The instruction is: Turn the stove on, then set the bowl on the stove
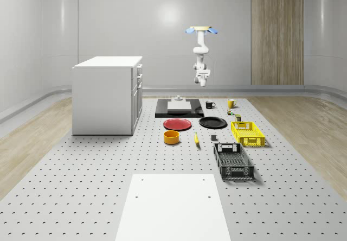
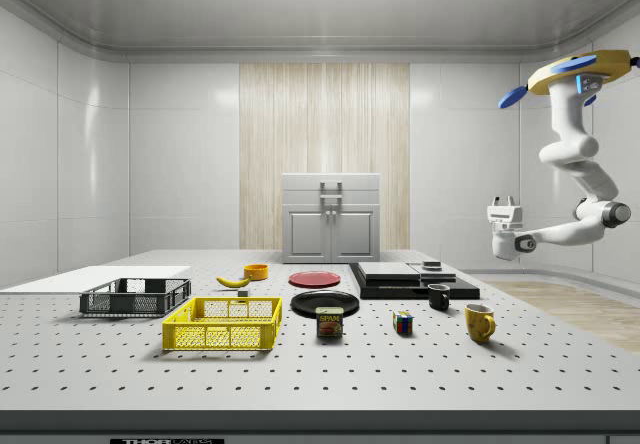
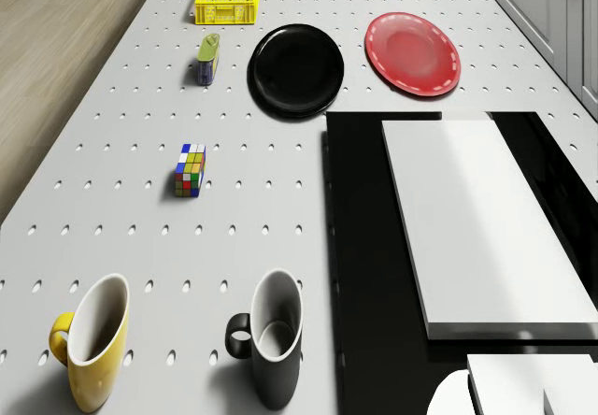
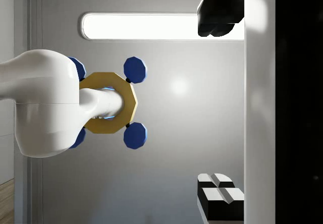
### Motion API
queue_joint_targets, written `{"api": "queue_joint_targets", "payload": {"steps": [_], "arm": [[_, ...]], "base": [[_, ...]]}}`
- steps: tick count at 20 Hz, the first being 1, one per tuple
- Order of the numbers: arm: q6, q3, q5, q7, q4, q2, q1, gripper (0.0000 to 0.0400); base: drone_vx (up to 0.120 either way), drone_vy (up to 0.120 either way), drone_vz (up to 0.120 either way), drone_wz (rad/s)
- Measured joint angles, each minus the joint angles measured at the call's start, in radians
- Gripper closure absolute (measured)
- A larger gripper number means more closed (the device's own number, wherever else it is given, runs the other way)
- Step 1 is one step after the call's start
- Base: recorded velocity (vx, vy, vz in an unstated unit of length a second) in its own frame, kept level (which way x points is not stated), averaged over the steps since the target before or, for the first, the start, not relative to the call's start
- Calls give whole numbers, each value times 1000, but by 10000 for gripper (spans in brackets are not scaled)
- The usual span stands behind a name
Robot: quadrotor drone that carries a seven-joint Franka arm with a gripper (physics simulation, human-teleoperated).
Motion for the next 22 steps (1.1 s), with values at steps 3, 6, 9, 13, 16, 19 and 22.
{"api": "queue_joint_targets", "payload": {"steps": [3, 6, 9, 13, 16, 19, 22], "arm": [[-23, 0, 0, 0, 41, 16, -1, 0], [-37, 1, 1, -1, 66, 25, -1, 0], [-43, 1, 1, -1, 80, 30, -2, 0], [-46, 2, 1, -1, 87, 32, -3, 0], [-45, 2, 1, -1, 89, 32, -3, 0], [-44, 2, 1, -1, 89, 31, -3, 0], [-42, 2, 1, -1, 88, 29, -4, 0]], "base": [[120, -120, 0, 0], [120, -120, 0, 0], [120, -120, 0, 0], [120, -120, 0, 0], [120, -120, 0, 0], [120, -120, 0, 0], [120, -120, 0, 0]]}}
